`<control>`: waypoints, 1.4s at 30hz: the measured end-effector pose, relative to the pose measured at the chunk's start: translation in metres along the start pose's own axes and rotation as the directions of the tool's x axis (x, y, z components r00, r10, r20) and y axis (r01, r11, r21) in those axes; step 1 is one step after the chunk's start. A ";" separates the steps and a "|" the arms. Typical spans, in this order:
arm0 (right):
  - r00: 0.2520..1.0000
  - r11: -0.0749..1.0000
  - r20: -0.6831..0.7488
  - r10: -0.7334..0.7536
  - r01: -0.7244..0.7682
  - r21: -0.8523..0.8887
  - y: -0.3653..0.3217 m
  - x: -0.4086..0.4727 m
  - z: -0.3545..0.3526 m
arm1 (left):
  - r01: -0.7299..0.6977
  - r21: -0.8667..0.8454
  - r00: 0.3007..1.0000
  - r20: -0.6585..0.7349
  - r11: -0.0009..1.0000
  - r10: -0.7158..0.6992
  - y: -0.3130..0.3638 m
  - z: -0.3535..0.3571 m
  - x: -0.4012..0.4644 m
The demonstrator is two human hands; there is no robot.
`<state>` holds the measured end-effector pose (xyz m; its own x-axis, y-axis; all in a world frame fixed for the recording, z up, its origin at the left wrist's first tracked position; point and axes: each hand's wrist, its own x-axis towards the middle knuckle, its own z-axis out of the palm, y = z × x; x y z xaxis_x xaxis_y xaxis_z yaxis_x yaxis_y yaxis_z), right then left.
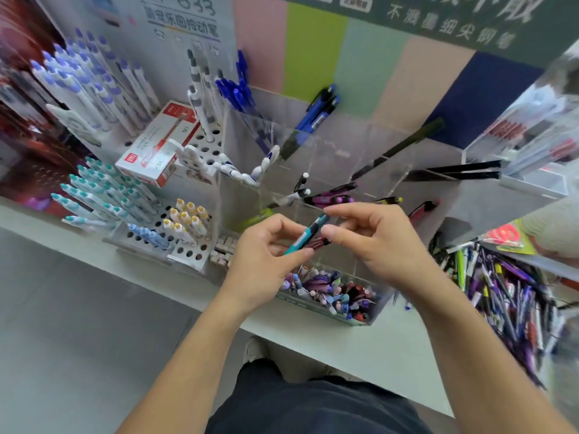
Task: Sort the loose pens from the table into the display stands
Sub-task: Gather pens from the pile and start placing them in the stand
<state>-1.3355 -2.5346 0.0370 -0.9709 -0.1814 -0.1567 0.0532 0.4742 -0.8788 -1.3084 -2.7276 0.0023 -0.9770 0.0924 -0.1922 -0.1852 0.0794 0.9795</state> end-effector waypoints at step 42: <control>0.988 0.961 -0.107 -0.115 0.084 -0.263 0.022 0.001 0.048 | 0.139 -0.468 0.986 -0.016 0.873 -0.165 0.005 -0.020 -0.015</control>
<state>-1.3244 -2.5652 -0.0042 -0.9899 -0.1417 -0.0054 -0.0915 0.6673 -0.7392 -1.2972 -2.7485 0.0109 -0.9346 0.0622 -0.3503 -0.3465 -0.3828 0.8564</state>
